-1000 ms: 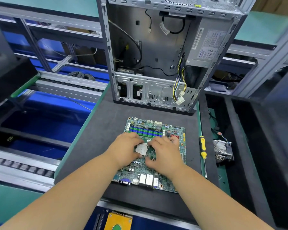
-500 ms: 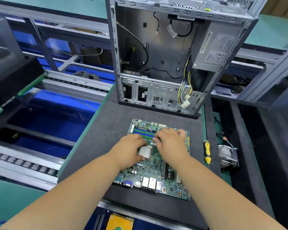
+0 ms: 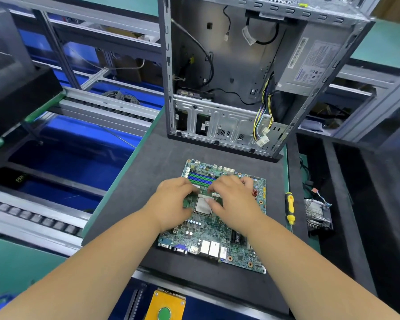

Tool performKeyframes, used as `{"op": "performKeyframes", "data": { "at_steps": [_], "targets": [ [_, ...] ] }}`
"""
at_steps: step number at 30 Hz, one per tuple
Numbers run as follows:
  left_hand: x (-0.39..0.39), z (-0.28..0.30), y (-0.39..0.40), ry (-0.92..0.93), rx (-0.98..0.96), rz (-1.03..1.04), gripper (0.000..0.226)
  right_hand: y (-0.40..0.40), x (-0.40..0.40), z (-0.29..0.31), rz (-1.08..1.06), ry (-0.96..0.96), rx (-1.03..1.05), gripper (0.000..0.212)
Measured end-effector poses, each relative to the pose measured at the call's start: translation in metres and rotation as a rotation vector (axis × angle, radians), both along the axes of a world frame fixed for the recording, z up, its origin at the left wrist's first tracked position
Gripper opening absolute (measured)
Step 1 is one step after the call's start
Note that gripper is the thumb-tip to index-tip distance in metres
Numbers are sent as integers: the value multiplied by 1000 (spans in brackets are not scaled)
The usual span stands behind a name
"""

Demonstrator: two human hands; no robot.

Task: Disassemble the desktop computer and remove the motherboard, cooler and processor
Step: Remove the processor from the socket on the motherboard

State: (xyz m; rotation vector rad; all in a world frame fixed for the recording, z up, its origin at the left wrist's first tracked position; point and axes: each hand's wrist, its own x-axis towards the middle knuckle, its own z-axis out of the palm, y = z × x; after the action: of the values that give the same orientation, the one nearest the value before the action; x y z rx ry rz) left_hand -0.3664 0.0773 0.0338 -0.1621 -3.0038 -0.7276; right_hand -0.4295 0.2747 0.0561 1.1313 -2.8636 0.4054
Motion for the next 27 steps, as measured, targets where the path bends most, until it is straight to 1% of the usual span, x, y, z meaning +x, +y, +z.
{"op": "performKeyframes", "data": {
  "at_steps": [2, 5, 11, 18, 23, 27],
  "targets": [
    [4, -3, -3, 23, 14, 36, 48, -4, 2, -2, 48, 9, 90, 34],
    [6, -7, -1, -3, 54, 72, 47, -11, 6, -5, 77, 14, 177, 40],
    [3, -15, 0, -26, 131, 129, 48, -18, 9, -10, 90, 39, 171, 39],
    [5, -30, -6, -7, 354, 137, 47, -24, 7, -11, 77, -57, 80, 35],
    [5, -34, -7, 7, 381, 159, 47, -22, 0, -8, 63, -145, -15, 33],
    [4, -31, -5, -26, 381, 171, 48, -22, -1, -7, 55, -180, -61, 34]
  ]
}}
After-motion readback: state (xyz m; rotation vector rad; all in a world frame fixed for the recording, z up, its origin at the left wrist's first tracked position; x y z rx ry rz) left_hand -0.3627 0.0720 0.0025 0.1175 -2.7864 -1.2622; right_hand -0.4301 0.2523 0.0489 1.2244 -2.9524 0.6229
